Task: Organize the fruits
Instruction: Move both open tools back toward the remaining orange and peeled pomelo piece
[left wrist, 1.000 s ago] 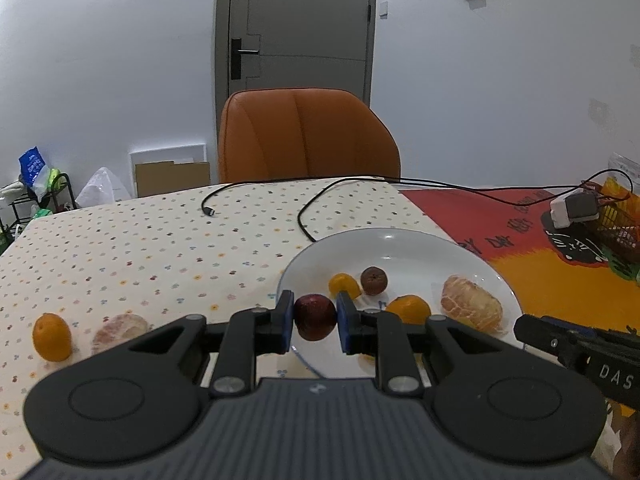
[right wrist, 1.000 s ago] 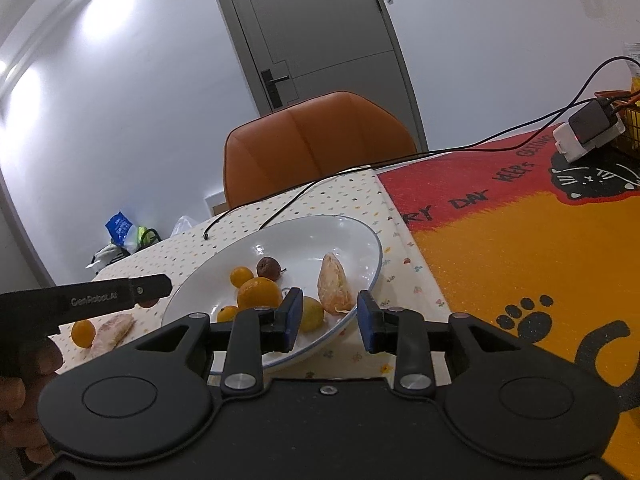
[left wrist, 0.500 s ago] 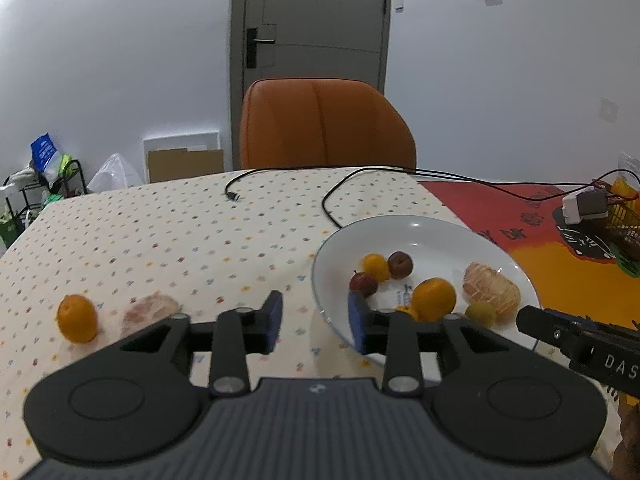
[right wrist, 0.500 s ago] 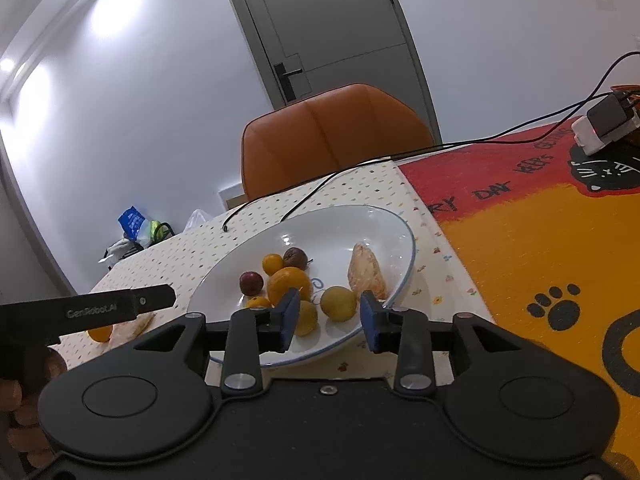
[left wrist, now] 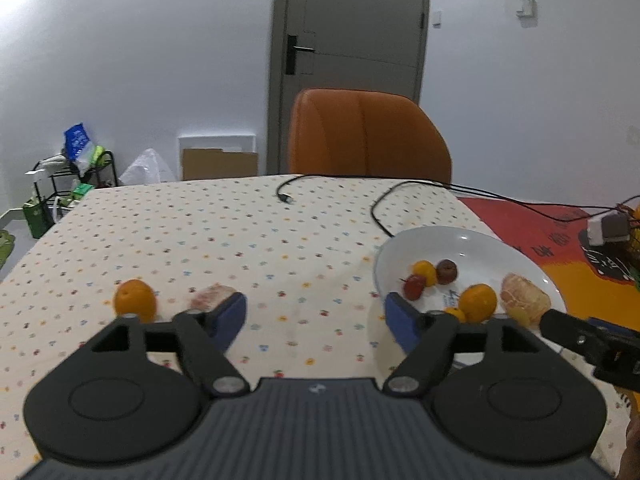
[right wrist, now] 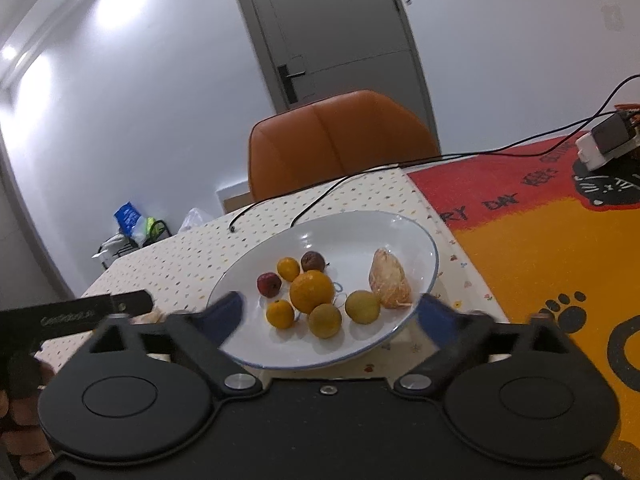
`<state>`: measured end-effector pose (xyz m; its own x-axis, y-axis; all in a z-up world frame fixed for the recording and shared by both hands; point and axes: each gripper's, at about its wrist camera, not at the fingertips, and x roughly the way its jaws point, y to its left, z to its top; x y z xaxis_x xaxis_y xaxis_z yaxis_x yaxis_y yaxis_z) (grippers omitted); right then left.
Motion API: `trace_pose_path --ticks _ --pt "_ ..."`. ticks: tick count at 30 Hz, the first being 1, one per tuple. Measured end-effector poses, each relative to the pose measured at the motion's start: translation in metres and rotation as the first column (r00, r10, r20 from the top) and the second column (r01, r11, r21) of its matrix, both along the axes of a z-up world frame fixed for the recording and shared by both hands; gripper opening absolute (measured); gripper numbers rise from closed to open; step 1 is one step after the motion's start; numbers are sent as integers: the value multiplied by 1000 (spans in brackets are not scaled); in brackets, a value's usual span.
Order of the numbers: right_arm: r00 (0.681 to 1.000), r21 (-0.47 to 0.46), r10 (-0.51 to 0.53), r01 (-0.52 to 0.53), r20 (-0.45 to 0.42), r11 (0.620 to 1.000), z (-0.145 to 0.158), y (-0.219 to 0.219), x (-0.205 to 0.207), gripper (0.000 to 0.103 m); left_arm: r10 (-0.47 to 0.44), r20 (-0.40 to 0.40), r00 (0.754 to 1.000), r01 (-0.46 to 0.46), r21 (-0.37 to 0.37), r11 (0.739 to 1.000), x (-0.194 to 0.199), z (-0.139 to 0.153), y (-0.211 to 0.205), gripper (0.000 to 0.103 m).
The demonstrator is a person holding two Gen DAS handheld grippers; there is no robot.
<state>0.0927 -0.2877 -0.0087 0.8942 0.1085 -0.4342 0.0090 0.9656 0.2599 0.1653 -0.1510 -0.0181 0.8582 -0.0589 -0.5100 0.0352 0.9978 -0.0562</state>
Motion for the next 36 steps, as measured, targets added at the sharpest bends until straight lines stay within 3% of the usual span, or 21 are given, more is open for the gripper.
trace_pose_path --ticks 7,36 --pt "1000 -32 25 -25 5 999 3 17 1 103 90 3 996 -90 14 996 -3 -1 22 94" --pt "990 -58 142 -142 -17 988 10 80 20 103 181 -18 983 -182 -50 982 -21 5 101 95"
